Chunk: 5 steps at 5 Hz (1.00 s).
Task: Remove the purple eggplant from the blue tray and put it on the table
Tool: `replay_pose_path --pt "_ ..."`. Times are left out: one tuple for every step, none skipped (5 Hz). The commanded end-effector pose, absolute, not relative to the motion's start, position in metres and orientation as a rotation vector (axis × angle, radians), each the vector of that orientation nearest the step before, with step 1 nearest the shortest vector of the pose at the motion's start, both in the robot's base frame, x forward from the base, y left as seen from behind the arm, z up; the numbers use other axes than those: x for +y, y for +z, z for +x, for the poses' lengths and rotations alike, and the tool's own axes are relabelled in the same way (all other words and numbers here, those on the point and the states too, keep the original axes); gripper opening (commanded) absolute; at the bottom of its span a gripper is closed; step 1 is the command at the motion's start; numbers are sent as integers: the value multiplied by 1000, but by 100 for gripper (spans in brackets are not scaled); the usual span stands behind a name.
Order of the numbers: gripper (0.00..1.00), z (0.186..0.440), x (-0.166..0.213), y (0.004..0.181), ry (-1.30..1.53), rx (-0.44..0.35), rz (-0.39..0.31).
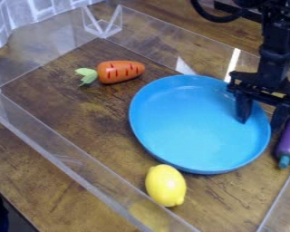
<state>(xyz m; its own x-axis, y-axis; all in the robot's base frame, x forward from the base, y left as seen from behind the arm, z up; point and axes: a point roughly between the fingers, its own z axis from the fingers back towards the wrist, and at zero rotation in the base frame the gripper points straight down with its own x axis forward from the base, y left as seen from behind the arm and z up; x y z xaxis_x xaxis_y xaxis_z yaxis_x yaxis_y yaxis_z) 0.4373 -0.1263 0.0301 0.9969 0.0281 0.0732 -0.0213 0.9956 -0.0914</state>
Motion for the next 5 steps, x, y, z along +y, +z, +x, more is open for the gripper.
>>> replay_pose_path --pt "0 443 -139 38 -15 -103 -87" --pt "0 443 -140 39 -22 -102 -85" --pt "0 443 -141 39 -29 -101 -84" --pt "0 444 -142 40 -35 -100 -82" --pt "0 444 -143 41 -40 -100 -80"
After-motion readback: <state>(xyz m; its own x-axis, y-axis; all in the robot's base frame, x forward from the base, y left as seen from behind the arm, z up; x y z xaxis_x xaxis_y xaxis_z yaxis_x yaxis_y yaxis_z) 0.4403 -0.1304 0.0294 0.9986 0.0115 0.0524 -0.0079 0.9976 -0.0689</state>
